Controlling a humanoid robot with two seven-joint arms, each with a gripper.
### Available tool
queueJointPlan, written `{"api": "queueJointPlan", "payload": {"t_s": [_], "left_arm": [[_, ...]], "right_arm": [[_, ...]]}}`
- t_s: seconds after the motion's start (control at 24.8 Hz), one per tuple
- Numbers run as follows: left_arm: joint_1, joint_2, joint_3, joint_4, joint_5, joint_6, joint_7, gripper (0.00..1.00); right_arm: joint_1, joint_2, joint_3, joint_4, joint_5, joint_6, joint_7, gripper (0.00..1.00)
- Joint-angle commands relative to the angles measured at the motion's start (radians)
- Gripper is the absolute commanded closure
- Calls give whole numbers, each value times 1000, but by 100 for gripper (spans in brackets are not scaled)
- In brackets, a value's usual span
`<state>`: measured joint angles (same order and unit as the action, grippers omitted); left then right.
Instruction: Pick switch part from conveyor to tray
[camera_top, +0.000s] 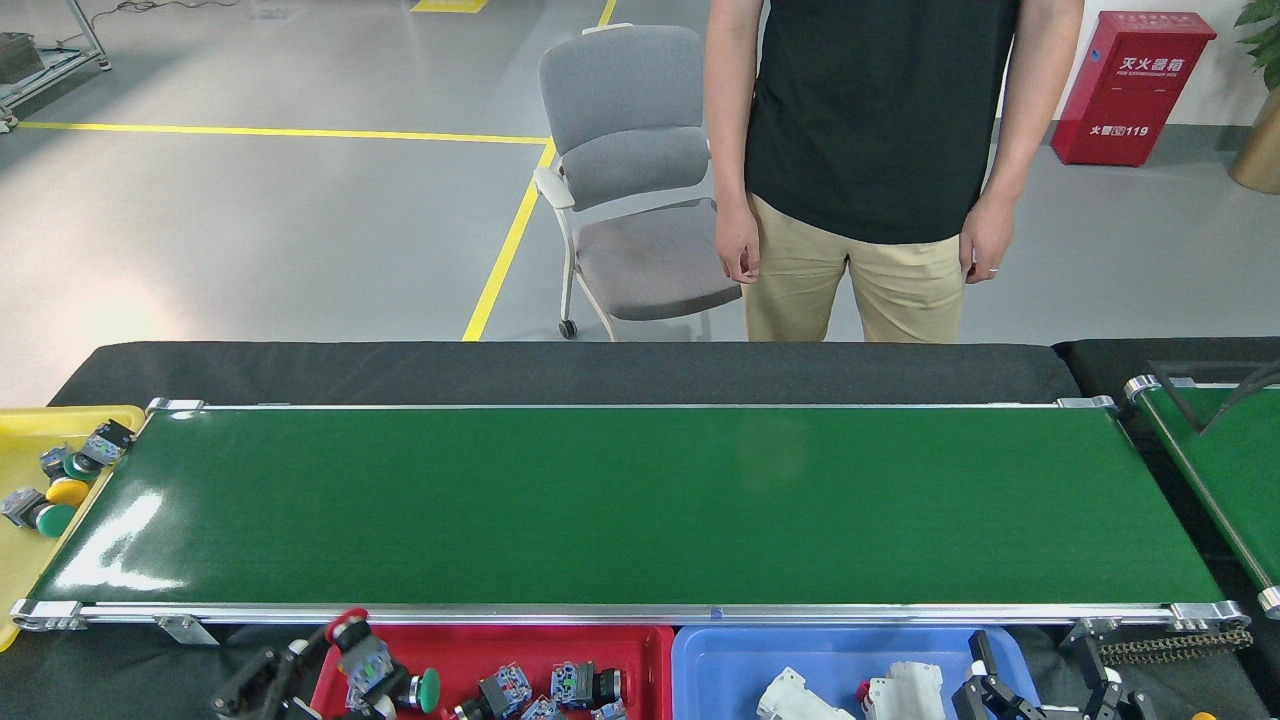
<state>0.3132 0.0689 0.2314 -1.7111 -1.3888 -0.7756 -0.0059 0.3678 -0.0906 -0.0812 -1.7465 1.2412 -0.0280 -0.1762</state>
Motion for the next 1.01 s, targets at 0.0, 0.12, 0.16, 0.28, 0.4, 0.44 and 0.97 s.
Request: {"api": "queueJointPlan", "payload": {"t_s": [0.0,0.12,0.16,0.28,0.4,0.44,0.97], "left_arm": [[-5,2,6,-15,5,-10,3,0],[-20,0,42,-5,8,-10,3,0],[-23,0,65,-2,8,-10,3,0],[-48,-4,223,53,8,-10,4,0],[-109,0,381,153,5,-10,4,0],[-129,3,421,197,7,-10,4,0],[-131,118,433,286,2,71,109,0]], "right_arm": [[-4,-6,-2,-13,1,2,-6,0],[-4,-5,-2,-13,1,2,-6,0],[-4,-6,-2,-13,1,0,-6,0],[-1,-6,0,-13,1,0,-6,0],[-6,-5,0,-13,1,2,-6,0],[-4,-5,0,-13,1,0,-6,0],[-44,41,-2,-24,1,0,1,0]]}}
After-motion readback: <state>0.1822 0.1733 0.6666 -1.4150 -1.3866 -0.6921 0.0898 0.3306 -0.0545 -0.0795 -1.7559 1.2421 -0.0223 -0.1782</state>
